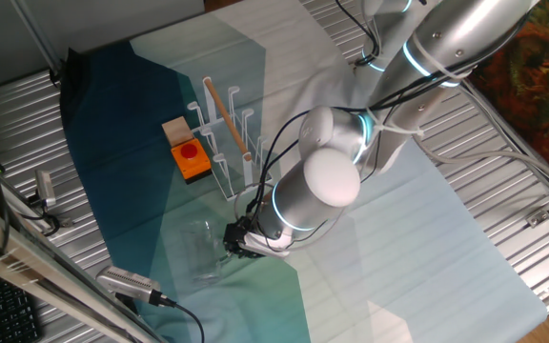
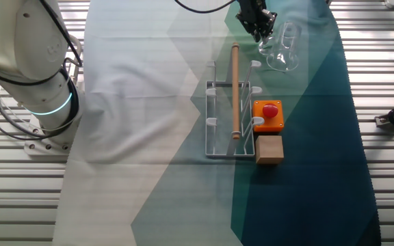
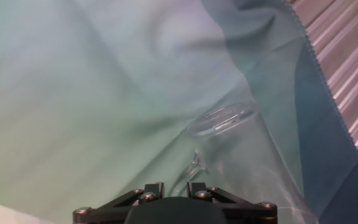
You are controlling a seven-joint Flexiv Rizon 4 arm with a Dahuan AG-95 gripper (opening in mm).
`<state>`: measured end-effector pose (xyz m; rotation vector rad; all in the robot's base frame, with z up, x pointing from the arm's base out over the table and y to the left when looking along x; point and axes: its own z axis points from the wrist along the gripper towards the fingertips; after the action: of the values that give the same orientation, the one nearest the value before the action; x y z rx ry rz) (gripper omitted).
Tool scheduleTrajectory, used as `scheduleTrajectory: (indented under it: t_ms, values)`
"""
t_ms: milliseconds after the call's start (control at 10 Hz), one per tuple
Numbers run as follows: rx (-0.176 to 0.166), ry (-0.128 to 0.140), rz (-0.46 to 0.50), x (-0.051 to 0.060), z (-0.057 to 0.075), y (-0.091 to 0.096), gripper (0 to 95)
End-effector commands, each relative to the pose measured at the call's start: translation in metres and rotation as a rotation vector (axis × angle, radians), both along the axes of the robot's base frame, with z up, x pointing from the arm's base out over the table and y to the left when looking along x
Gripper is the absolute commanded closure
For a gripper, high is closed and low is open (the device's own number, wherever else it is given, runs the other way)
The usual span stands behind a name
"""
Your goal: Put the cup on the cup rack
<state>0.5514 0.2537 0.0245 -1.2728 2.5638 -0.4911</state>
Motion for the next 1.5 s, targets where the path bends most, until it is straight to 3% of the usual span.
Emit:
scheduleTrajectory:
  t_ms: [100, 1500]
  values:
    - [0.011, -0.005, 0.01, 0.0027, -0.003, 0.0002, 76.0]
    - [0.021, -0.041, 0.024, 0.0123, -0.0106, 0.0013, 76.0]
